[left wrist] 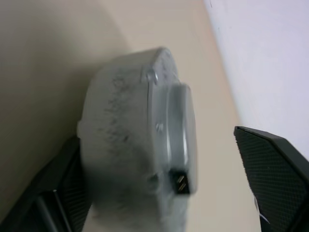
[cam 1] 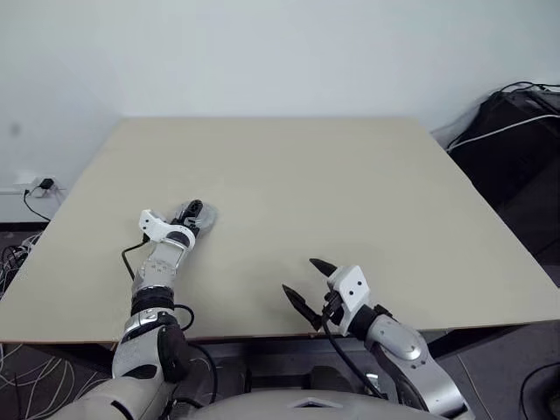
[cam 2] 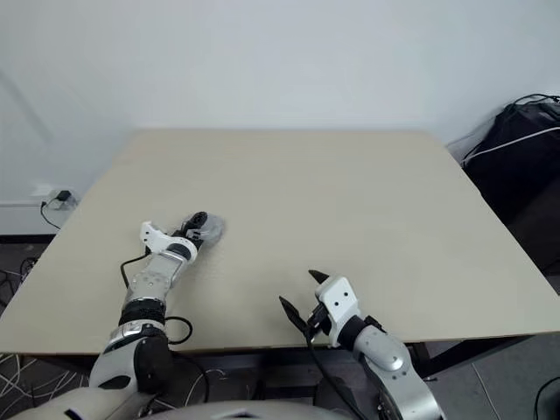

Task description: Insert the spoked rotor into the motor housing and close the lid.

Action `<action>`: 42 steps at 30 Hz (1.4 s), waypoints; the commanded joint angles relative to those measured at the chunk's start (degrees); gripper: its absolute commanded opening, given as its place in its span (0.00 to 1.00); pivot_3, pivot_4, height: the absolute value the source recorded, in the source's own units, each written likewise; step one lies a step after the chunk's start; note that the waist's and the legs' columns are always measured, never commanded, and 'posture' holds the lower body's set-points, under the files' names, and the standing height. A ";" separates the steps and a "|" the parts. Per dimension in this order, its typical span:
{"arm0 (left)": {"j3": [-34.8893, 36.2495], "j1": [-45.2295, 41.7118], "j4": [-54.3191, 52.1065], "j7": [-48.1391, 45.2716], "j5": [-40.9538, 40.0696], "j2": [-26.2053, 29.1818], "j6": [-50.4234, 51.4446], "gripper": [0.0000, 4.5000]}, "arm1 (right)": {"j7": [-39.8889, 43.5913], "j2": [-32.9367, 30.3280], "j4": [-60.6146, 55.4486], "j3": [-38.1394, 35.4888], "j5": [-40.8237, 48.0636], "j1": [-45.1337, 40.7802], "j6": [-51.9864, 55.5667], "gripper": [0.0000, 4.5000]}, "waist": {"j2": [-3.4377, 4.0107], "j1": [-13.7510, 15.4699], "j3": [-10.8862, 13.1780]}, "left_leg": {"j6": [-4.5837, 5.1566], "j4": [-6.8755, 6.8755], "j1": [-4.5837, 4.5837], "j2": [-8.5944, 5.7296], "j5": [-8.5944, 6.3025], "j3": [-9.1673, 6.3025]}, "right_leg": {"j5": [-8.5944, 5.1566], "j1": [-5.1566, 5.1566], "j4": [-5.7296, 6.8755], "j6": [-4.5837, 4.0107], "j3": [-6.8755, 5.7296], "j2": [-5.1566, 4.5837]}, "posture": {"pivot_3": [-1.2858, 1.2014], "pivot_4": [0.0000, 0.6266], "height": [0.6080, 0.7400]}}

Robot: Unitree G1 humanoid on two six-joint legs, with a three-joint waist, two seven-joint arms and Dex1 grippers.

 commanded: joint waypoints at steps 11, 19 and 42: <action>-5.92 20.94 -28.23 -0.94 -3.71 2.31 21.22 0.99 | 1.85 0.35 -0.36 -1.42 0.27 -1.60 1.30 1.00 | 0.44 -0.96 -0.83 | 0.03 -0.04 0.16 0.03 -0.03 0.13 | -0.22 0.07 0.01 -0.30 0.17 -0.02 | 0.52 0.00 1.00; -22.58 35.46 -46.28 -15.82 5.20 12.57 19.70 0.99 | 1.97 1.79 -0.01 -2.02 1.64 -1.99 4.28 1.00 | 0.71 -0.74 -0.94 | 0.03 -0.04 0.18 0.02 -0.04 0.13 | -0.41 0.08 0.06 -0.17 0.19 -0.24 | 0.52 0.00 1.00; -31.96 50.84 -41.96 -8.80 43.00 2.45 -49.28 0.99 | -12.64 9.13 9.18 -8.43 -9.77 3.87 -16.02 1.00 | 1.06 0.11 -0.70 | 0.08 -0.42 0.09 0.04 -0.08 0.36 | -0.60 -0.19 0.00 -0.25 0.36 -0.44 | 0.52 0.00 1.00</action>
